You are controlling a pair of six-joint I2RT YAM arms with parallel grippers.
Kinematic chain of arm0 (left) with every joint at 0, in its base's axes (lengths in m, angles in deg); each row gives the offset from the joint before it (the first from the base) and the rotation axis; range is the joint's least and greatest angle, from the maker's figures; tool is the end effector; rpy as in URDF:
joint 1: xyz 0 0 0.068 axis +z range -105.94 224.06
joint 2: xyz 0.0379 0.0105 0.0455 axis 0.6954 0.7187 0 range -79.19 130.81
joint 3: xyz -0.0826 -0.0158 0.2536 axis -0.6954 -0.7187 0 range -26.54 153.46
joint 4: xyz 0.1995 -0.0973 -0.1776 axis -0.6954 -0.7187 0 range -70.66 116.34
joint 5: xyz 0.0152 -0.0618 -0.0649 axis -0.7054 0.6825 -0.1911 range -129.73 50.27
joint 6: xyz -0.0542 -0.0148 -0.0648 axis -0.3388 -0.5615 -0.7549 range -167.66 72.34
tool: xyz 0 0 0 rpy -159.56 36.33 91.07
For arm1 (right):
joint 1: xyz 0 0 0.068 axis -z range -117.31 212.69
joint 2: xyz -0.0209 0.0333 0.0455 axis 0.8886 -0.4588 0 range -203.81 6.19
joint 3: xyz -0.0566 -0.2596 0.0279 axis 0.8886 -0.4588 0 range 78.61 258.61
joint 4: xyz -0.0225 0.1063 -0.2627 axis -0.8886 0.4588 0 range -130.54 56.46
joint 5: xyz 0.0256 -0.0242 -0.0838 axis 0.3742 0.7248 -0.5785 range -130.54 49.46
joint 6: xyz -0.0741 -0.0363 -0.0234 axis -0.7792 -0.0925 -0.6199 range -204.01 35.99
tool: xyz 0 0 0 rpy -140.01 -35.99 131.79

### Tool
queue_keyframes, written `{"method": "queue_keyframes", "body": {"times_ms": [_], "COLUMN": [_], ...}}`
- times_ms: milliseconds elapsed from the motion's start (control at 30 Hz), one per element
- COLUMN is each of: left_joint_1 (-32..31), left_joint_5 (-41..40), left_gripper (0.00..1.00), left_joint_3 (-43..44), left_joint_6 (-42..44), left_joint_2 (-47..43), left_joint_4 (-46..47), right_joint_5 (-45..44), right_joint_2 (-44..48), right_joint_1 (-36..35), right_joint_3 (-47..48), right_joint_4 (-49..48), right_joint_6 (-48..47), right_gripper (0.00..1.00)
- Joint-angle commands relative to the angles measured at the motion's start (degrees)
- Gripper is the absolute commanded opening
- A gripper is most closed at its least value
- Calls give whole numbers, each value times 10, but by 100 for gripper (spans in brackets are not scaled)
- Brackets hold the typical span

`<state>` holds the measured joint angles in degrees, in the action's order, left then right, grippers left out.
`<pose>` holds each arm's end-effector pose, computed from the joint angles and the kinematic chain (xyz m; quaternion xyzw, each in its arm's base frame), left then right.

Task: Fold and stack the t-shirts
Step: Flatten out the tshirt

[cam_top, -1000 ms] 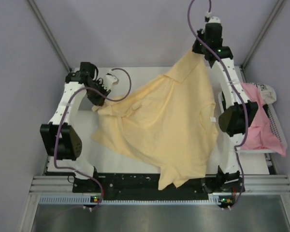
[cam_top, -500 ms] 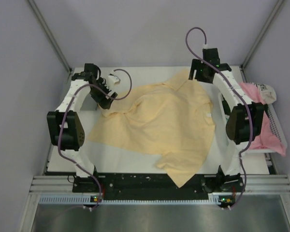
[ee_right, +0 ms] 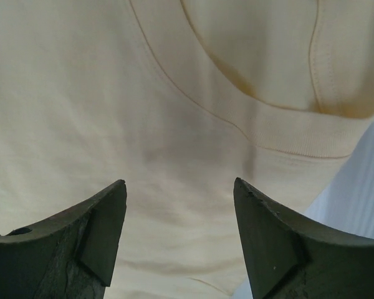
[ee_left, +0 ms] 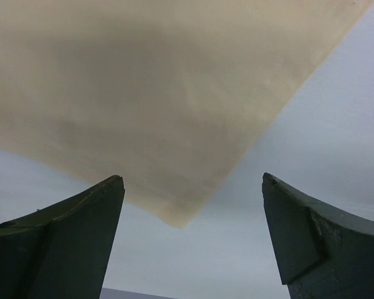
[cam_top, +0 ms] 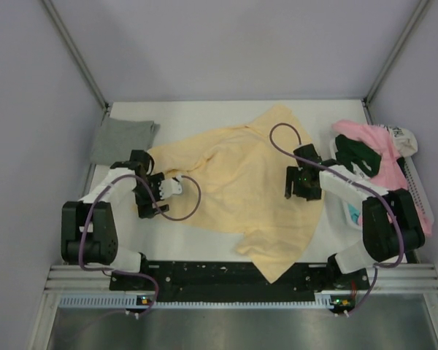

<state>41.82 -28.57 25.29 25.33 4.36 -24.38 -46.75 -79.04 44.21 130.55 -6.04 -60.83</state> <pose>0.2703 -0.0251 0.1327 0.6111 0.7828 -0.0411 0.1097 0.2994 0.0915 0.1350 0.0505 0.9786 0.0186 0.1987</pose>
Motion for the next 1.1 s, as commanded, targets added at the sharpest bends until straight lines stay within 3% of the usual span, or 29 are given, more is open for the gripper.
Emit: {"method": "queue_keyframes", "body": {"times_ms": [0,133,200,233,300,333,367,467,567,700,833,933,1067], "left_joint_1": [0,0,0,0,0,0,0,0,0,0,0,0,0], "left_joint_5": [-38,-55,-49,-47,-33,-28,-23,8,30,29,33,37,40], "left_gripper": [96,91,70,52,25,7,0,0,0,0,0,0,0], "left_joint_3": [-41,-79,-92,-99,-117,-124,-132,-140,-146,-151,-141,-130,-124], "left_joint_6": [40,34,25,19,8,1,-9,-46,-79,-116,-149,-166,-171], "left_joint_2": [16,44,48,44,27,15,0,-43,-80,-102,-101,-102,-117], "left_joint_4": [113,178,181,179,172,173,175,167,150,148,142,134,125], "right_joint_5": [-19,-29,-10,-13,-12,-3,10,8,-20,-84,-92,-82,-61], "right_joint_2": [0,-55,-106,-129,-171,-191,-216,-266,-246,-108,44,116,174], "right_joint_1": [-5,-5,-5,-5,3,11,19,33,29,9,-28,-80,-147], "right_joint_3": [-36,-32,-8,16,73,111,153,280,339,226,50,-47,-135], "right_joint_4": [-76,-100,-111,-107,-102,-96,-86,-31,28,41,80,135,128], "right_joint_6": [42,48,42,36,24,20,17,5,-9,-10,46,116,257], "right_gripper": [68,61,51,43,32,29,27,33,56,68,76,76,75]}}
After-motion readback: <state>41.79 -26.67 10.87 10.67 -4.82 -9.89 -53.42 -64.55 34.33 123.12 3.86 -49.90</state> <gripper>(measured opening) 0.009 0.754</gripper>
